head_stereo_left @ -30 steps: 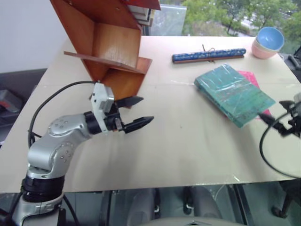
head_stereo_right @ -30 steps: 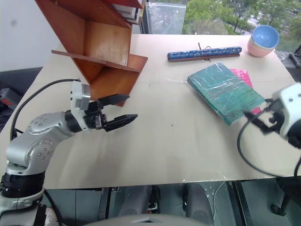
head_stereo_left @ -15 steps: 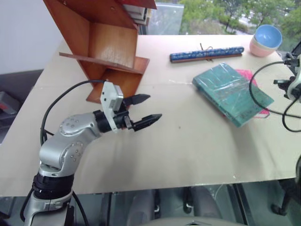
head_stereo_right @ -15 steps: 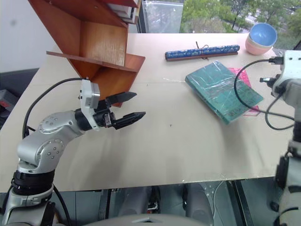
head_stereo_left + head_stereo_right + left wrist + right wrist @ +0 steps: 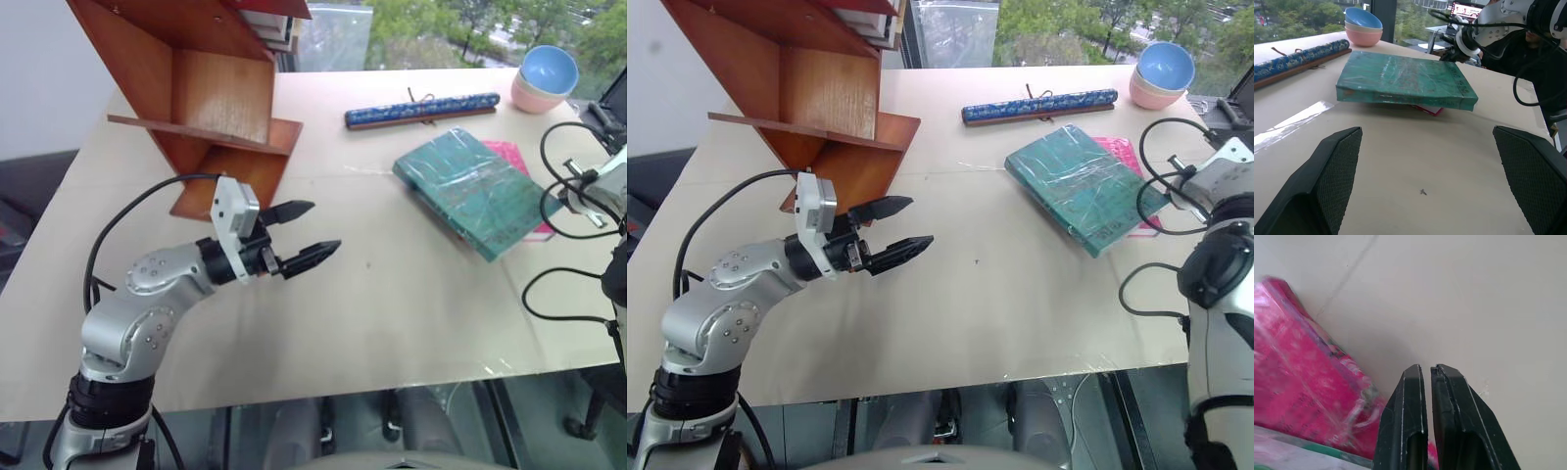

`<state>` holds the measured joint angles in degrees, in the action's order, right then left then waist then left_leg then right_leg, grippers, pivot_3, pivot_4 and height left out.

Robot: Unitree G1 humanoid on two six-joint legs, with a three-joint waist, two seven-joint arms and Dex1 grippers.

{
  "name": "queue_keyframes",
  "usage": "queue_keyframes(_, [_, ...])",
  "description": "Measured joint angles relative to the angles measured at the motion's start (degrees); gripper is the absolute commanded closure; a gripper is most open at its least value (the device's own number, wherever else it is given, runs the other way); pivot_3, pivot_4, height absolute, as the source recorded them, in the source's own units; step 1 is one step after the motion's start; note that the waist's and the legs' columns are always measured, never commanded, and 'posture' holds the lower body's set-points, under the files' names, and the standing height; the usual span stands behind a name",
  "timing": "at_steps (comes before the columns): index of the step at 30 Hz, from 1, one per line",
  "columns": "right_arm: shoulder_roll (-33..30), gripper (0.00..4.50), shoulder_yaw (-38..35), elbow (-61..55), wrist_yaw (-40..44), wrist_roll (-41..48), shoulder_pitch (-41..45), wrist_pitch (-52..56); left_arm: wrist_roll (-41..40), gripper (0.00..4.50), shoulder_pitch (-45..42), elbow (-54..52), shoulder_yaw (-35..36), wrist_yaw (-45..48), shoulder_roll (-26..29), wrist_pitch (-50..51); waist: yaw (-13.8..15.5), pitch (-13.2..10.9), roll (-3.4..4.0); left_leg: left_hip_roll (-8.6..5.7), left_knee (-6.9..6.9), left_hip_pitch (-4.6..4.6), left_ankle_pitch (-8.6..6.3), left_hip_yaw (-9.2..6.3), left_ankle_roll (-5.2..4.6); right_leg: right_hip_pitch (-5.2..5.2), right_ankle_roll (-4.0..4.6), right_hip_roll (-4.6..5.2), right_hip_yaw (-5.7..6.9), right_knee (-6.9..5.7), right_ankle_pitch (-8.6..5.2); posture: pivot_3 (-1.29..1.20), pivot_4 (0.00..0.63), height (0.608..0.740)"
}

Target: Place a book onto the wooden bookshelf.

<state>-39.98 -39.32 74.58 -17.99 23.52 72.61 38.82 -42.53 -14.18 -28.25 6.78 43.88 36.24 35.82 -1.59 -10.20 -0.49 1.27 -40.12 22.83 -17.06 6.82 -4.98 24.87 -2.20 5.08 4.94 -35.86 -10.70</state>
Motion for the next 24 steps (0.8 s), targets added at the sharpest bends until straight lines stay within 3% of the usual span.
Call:
queue_keyframes(15, [3.8, 4.16, -2.0, 1.3, 0.4, 3.4, 0.3, 1.1, -1.8, 0.0, 2.7, -2.7, 2.8, -2.8, 0.7, 0.4, -0.9, 0.1, 0.01, 0.04, -0.01, -0.12, 0.0, 0.03, 0.01, -0.06, 0.01, -0.01, -0.07, -0.03, 0.01, 0.0, 0.15, 0.738])
queue_keyframes(18, [4.8, 4.16, 2.7, 0.2, 4.4, 0.7, 0.3, 1.4, -1.8, 0.0, 2.8, -2.7, 2.9, -3.0, 0.7, 0.4, -1.1, 0.1, 0.05, 0.05, -0.01, -0.18, 0.01, 0.11, 0.02, -0.05, 0.01, -0.04, -0.16, -0.06, 0.01, 0.0, 0.15, 0.738])
queue_keyframes(24, [6.4, 4.16, 19.5, -2.3, 19.8, -10.9, 0.0, -1.9, -1.8, 0.0, 2.7, -2.7, 2.8, -3.0, 0.6, 0.3, -0.9, 0.1, 0.11, 0.03, -0.01, -0.13, 0.01, 0.12, 0.01, 0.01, 0.01, -0.02, -0.17, -0.08, 0.01, 0.0, 0.15, 0.738])
